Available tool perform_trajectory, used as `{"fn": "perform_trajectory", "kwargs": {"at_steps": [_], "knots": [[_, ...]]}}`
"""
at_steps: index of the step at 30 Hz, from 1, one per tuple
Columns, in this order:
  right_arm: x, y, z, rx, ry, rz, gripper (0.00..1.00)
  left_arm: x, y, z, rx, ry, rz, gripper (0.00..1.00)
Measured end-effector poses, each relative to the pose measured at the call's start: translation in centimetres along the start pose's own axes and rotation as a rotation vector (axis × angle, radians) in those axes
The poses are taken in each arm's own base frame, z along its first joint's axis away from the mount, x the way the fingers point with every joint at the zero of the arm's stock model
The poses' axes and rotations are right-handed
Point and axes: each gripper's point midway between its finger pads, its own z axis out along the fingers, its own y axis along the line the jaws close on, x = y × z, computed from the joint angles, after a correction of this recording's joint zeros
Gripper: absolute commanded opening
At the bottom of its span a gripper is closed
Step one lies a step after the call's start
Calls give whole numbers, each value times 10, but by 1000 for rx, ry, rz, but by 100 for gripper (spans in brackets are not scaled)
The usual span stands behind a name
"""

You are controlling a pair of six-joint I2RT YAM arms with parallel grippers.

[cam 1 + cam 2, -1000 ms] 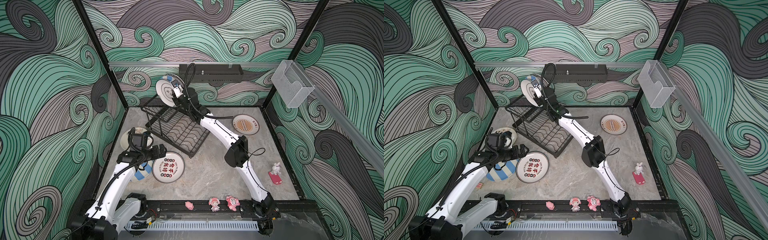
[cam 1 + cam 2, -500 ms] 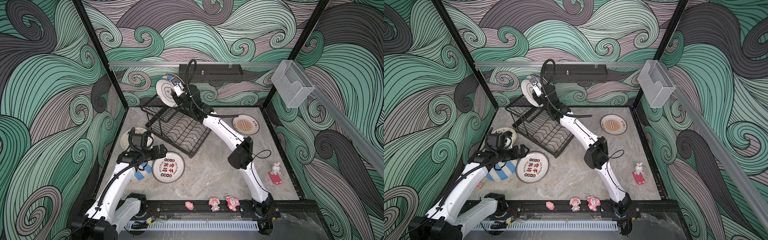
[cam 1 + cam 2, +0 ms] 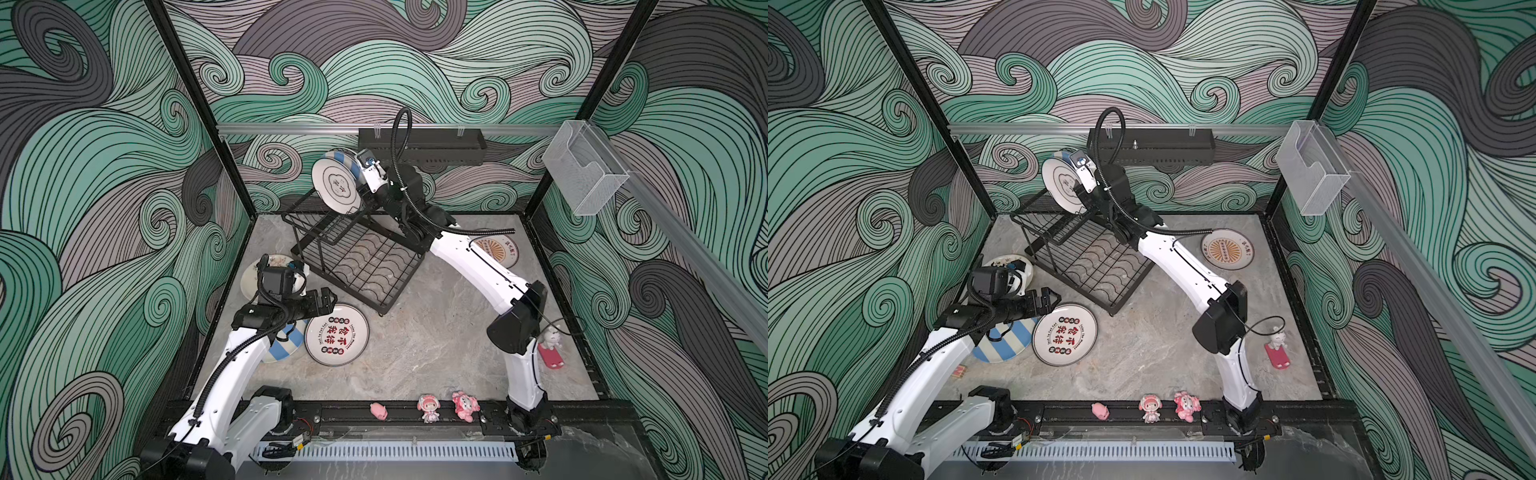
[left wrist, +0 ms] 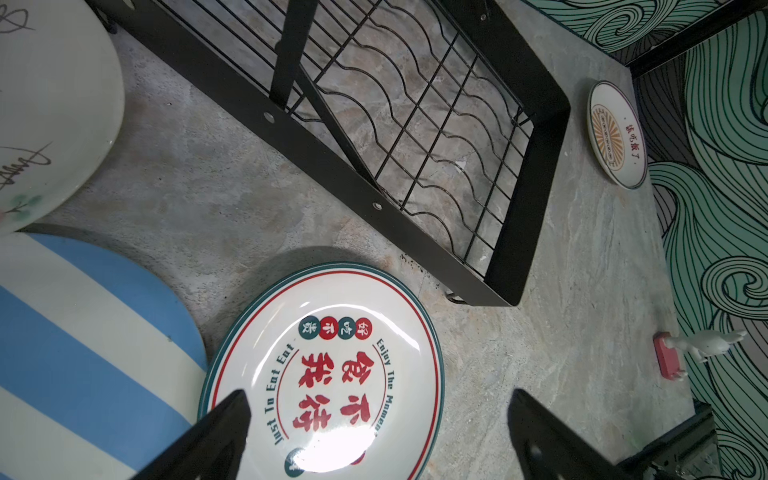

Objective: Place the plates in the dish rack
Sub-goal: 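Open the right gripper and withdraw it from the rack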

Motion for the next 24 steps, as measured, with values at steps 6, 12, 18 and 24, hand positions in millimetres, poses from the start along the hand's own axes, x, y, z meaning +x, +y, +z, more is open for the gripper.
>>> {"fn": "perform_trajectory", "kwargs": {"at_steps": [6,12,18,24], "knots": [[42,-23,-45,17,105,51,65,-6,-12,-4,58,-29,6,99],[136,-94,-98,138,304,209,67,-13,-21,-2,108,-61,-6,99],[278,-149,-157,314,595,431,71,-12,-38,8,152,-44,19,99],[368,-155,-182,352,816,583,84,-12,-57,11,201,-52,70,99]]}}
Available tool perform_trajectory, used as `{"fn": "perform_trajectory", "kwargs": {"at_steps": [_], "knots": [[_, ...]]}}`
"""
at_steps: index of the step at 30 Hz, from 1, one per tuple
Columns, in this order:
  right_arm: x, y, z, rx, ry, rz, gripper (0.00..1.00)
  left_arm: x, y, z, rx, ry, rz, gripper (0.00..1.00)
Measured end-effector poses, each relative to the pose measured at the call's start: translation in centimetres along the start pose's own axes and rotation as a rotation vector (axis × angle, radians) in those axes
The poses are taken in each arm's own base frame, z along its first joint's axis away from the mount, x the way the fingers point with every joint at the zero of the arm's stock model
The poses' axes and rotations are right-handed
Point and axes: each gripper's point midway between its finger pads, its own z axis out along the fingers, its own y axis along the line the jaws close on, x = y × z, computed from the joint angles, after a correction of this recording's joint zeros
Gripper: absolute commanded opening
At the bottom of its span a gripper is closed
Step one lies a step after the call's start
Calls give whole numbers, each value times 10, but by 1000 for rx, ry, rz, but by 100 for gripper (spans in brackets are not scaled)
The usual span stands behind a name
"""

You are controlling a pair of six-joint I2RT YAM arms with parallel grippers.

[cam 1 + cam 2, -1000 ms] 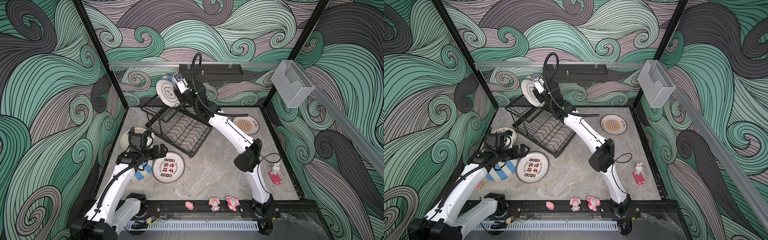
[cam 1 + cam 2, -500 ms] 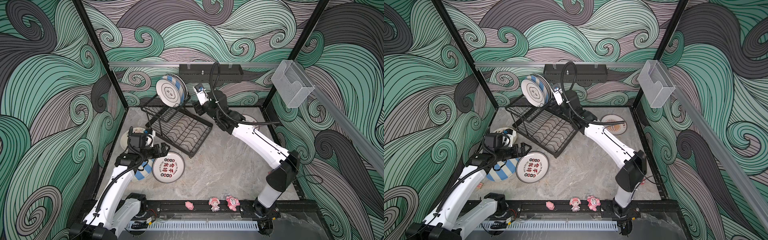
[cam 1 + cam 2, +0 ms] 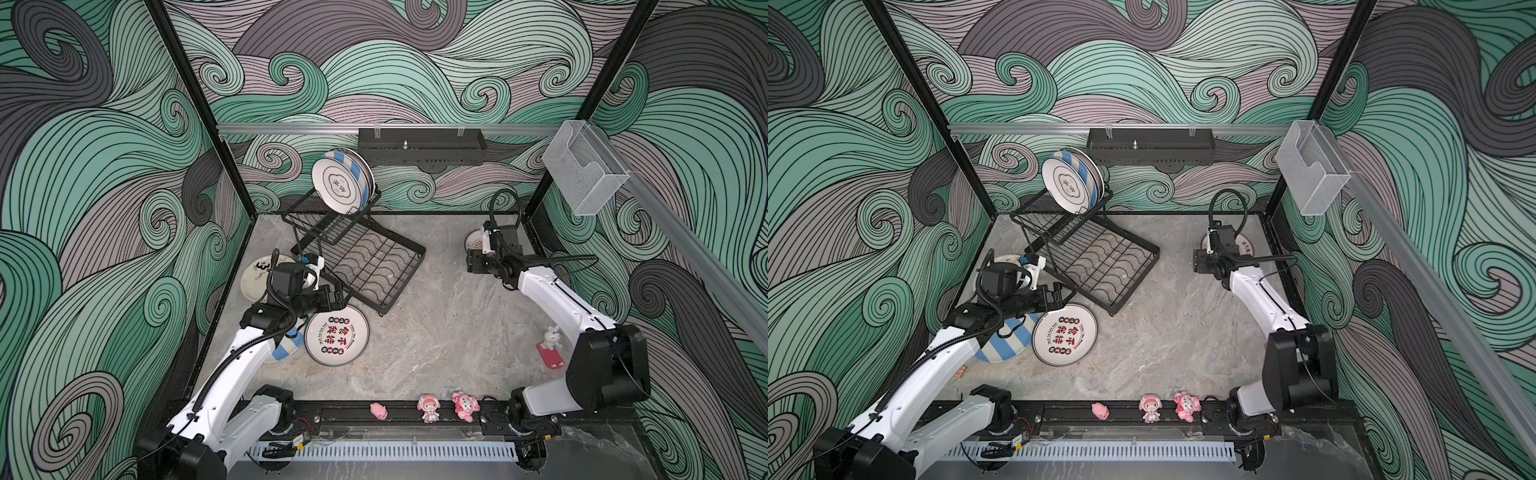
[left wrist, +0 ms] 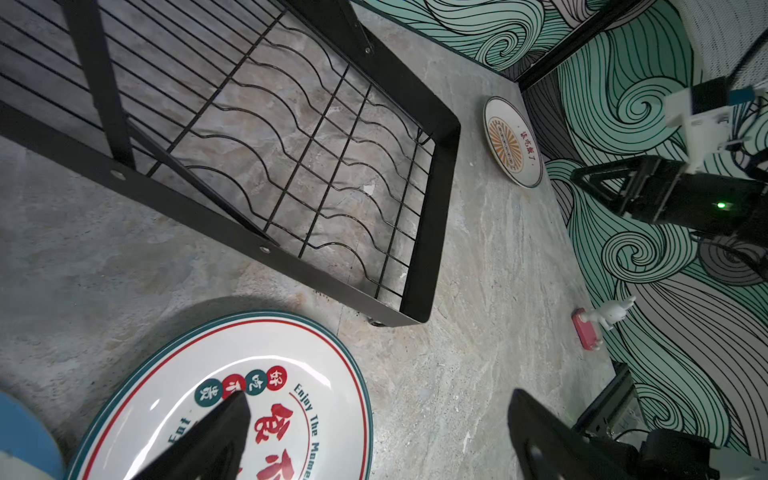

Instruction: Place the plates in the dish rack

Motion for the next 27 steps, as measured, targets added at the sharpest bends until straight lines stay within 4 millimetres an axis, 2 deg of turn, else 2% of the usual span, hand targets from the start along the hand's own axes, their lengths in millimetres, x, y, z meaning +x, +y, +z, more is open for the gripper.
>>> {"fn": "perform_trajectory", "kwargs": {"at_steps": [4,10,13,15,21,27], "knots": [[3,-7,20,2,62,11,90,1,-4,5,11,6,13,98],[-37,-4,37,0,40,-19,92,10,-13,12,33,26,29,99],[-47,-4,52,-3,60,-35,94,14,-13,13,33,37,30,99],[-48,-4,65,-4,85,-45,94,13,-14,13,35,32,31,99],[-33,-9,98,6,193,-69,99,12,-14,13,37,30,33,99],[-36,-20,105,11,223,-57,100,14,-13,16,41,41,30,99]]}}
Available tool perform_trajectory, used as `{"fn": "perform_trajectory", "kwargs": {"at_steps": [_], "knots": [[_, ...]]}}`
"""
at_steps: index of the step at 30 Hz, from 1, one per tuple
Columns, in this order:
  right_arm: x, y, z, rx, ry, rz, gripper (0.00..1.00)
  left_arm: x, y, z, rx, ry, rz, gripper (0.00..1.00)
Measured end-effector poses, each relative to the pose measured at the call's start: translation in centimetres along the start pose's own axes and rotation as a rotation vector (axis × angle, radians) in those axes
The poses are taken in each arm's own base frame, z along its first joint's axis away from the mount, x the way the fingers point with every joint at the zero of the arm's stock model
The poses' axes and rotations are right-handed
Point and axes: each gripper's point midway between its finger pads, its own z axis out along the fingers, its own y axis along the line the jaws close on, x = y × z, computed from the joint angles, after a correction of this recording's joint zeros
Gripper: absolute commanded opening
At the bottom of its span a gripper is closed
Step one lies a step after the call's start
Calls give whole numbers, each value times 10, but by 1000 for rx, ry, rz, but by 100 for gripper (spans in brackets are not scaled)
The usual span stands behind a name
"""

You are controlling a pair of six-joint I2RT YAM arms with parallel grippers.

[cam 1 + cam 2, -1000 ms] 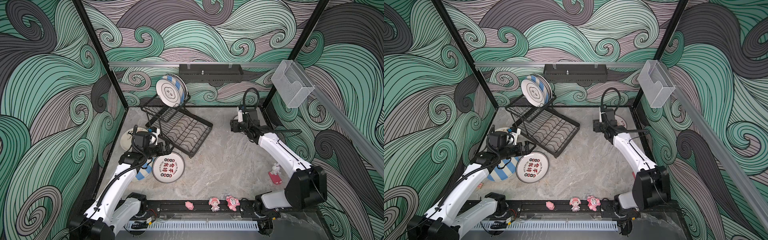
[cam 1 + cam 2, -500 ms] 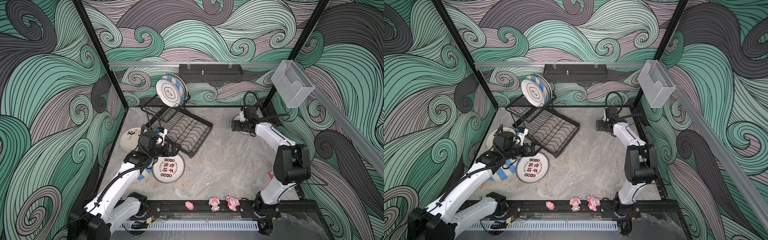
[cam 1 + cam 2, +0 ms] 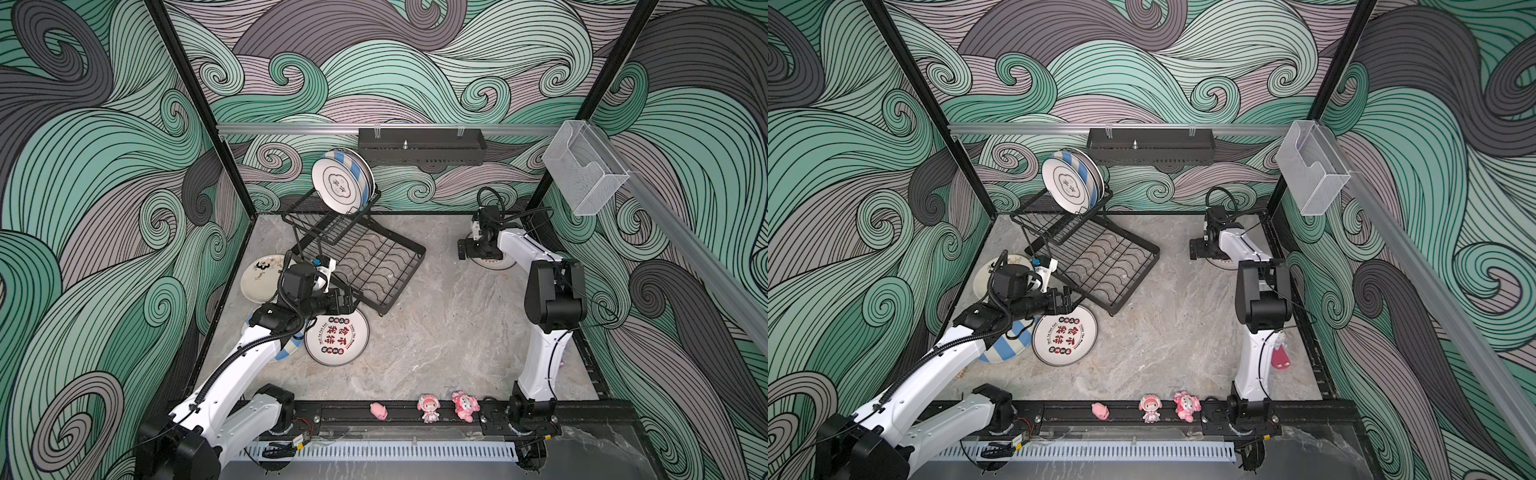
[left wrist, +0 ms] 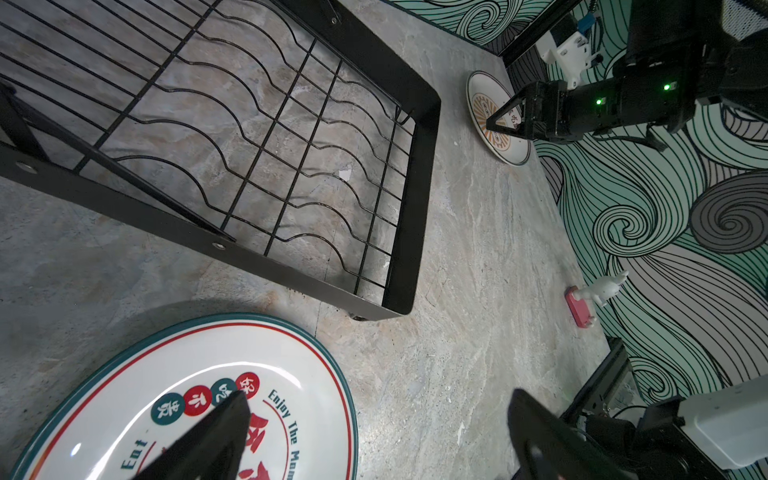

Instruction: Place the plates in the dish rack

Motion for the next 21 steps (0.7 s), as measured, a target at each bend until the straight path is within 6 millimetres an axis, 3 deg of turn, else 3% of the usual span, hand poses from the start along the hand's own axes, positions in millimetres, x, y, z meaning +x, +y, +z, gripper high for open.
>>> {"fn": "perform_trajectory", "kwargs": {"at_steps": [9,21], "knots": [[-18,-2,8,-61,-11,38,100,3,2,5,3,20,-8,99],[6,11,22,-127,64,64,100,4,4,8,-3,30,-12,99]]}}
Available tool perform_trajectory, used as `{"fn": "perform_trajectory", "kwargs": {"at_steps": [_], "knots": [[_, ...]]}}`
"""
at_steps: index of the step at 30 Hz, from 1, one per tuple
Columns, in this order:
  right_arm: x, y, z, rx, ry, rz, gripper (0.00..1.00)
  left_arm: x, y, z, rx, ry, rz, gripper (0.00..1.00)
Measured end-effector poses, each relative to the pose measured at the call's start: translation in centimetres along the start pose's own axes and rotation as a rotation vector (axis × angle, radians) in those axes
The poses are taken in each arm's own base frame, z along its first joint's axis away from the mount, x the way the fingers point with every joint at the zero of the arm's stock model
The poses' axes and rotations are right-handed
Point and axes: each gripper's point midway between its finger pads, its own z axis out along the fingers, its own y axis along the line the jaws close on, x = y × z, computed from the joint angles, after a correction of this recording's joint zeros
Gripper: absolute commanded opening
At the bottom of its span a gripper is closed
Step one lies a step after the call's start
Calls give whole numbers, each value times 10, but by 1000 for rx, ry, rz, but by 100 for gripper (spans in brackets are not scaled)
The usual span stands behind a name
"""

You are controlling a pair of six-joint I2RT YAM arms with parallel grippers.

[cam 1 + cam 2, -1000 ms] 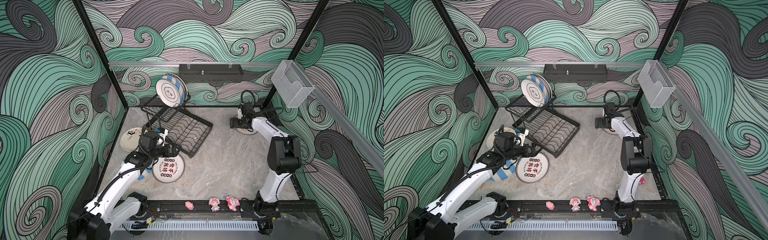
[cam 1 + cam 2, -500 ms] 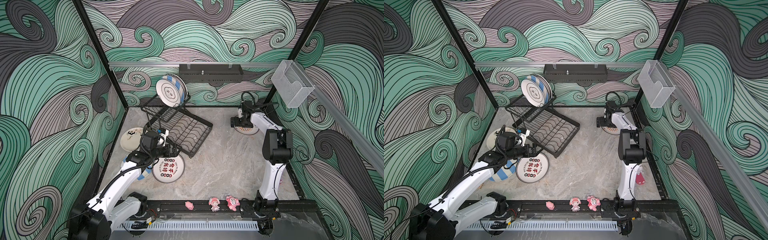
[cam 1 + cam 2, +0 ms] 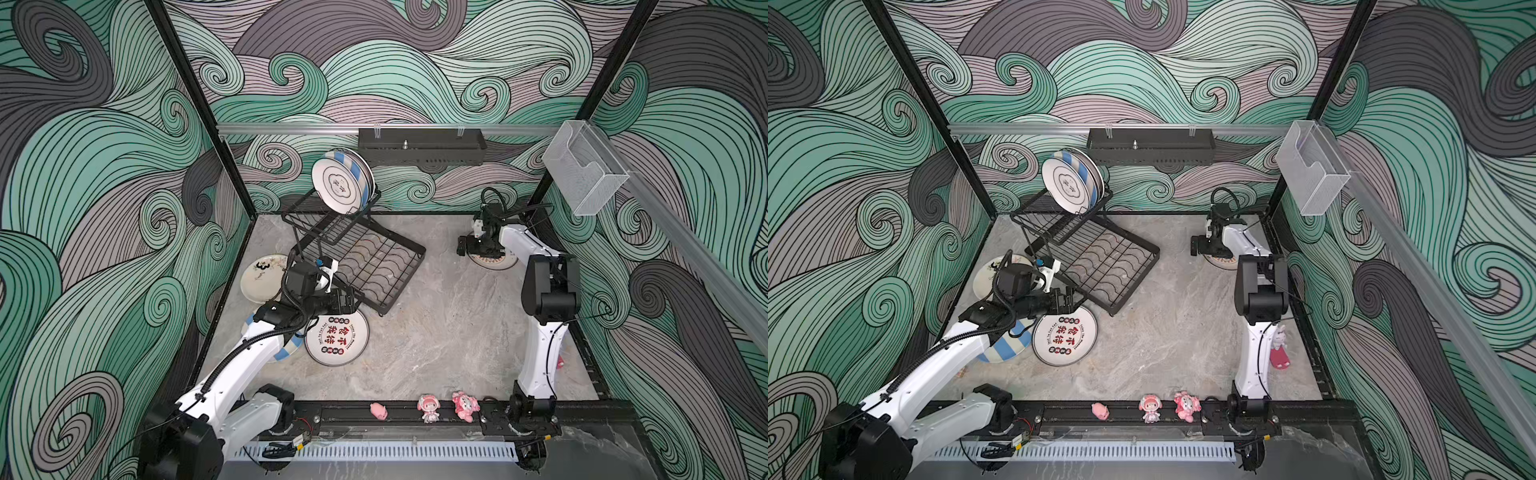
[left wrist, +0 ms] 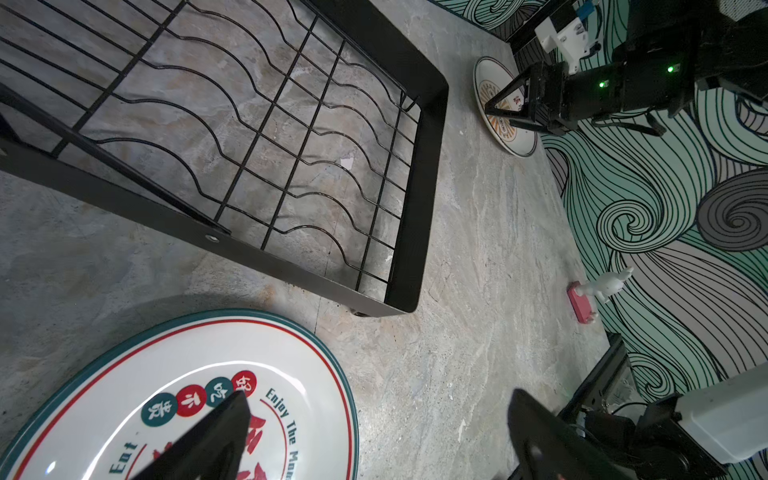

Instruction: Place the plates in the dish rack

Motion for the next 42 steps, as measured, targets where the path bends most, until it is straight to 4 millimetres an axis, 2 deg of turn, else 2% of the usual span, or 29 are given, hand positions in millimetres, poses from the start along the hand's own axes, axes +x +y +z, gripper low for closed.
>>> {"fn": "perform_trajectory", "kwargs": {"at_steps": [7,16,25,28,36,42], "knots": [[19,0,10,-11,40,15,100,0,1,0,-6,-3,0,99],[22,-1,13,-8,33,13,100,0,1,1,-7,-1,0,98],[48,9,3,-41,53,18,100,2,4,4,-13,13,-7,98],[62,18,-2,-61,58,20,100,2,4,4,-14,13,-7,99],[122,57,-24,-152,99,3,100,2,4,4,-14,13,-7,99],[163,78,-41,-185,136,-18,100,4,6,8,-19,27,-13,99]]}}
